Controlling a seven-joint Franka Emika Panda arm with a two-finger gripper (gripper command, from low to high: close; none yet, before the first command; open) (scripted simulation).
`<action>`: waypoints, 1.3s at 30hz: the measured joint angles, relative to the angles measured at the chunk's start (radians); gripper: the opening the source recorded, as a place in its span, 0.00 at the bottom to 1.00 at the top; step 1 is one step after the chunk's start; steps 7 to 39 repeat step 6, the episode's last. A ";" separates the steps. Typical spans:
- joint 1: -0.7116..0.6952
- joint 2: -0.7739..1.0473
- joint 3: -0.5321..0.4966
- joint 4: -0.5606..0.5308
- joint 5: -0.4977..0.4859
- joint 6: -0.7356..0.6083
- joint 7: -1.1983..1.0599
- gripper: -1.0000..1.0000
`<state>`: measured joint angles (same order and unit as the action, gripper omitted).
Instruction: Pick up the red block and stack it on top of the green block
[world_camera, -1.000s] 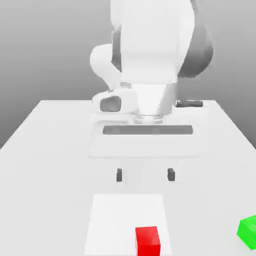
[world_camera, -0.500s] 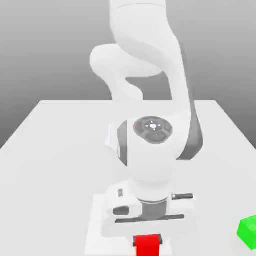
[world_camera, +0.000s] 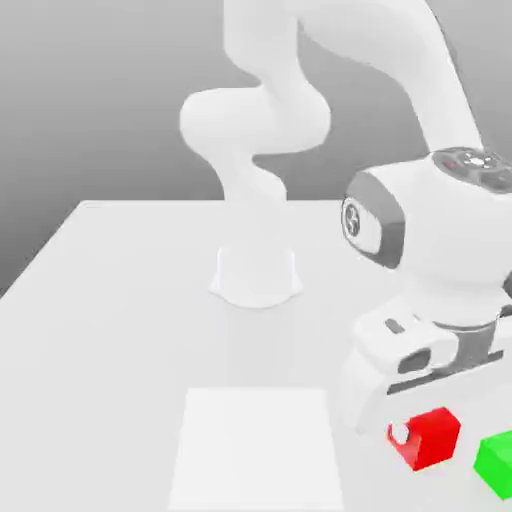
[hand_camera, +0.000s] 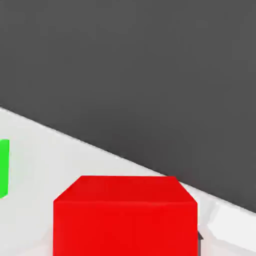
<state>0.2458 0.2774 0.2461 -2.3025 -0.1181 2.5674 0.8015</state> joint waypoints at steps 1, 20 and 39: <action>0.035 0.039 0.011 0.024 -0.028 0.012 0.009 0.00; 0.082 0.118 0.000 0.049 -0.073 0.062 0.032 1.00; 0.082 0.118 0.000 0.049 -0.073 0.062 0.032 1.00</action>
